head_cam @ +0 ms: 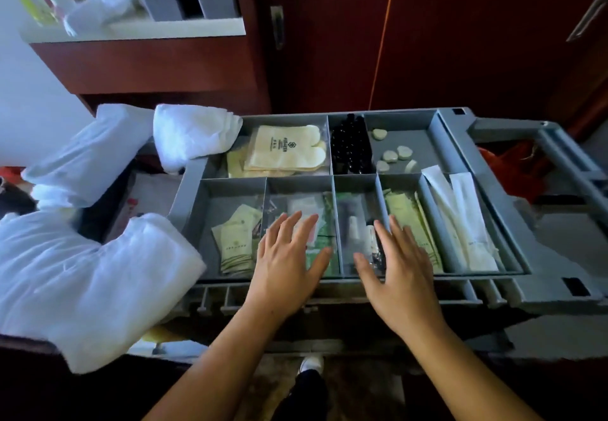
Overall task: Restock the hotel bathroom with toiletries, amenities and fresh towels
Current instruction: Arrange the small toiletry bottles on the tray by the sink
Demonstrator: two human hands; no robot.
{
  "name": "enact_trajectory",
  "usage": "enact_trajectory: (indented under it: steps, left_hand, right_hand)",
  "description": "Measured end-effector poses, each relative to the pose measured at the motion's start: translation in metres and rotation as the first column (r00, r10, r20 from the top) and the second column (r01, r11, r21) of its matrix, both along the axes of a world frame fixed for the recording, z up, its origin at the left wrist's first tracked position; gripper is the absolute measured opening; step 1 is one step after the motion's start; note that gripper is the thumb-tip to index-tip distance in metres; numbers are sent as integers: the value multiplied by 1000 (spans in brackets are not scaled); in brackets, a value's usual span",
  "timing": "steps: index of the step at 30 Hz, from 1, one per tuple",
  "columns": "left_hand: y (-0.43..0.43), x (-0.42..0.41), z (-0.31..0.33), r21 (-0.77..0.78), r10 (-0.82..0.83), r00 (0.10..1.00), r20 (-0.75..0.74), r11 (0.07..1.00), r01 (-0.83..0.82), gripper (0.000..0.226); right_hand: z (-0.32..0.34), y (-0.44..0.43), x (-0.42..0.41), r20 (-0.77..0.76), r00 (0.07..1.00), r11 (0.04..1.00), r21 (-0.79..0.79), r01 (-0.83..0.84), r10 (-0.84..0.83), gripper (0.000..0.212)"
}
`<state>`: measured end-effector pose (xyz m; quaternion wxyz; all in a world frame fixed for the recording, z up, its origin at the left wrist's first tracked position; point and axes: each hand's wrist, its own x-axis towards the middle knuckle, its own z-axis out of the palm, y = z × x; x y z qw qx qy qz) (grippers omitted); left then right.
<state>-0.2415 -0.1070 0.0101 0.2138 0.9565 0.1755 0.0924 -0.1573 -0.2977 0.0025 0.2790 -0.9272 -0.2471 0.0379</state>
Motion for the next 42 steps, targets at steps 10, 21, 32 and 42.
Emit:
enact_trajectory:
  steps: [10,21,32,42]
  left_hand:
    - [79,141,1,-8,-111,994,-16,994,111,59]
    - [101,251,-21,22,-268,962,-54,963,269,49]
    - [95,273,-32,51,-317,948,11,947,316,38]
    - [100,278,-26,-50,-259,965,38,964,261,33]
  right_hand:
    - [-6,66,143,52,989,987,-72,143,-139,64]
    - [-32,100,224,136,978,973,-148,177,-157,42]
    - [-41,97,233,136,983,980,-144,140,-121,37]
    - [-31,98,236,181,970,987,13,162,-162,28]
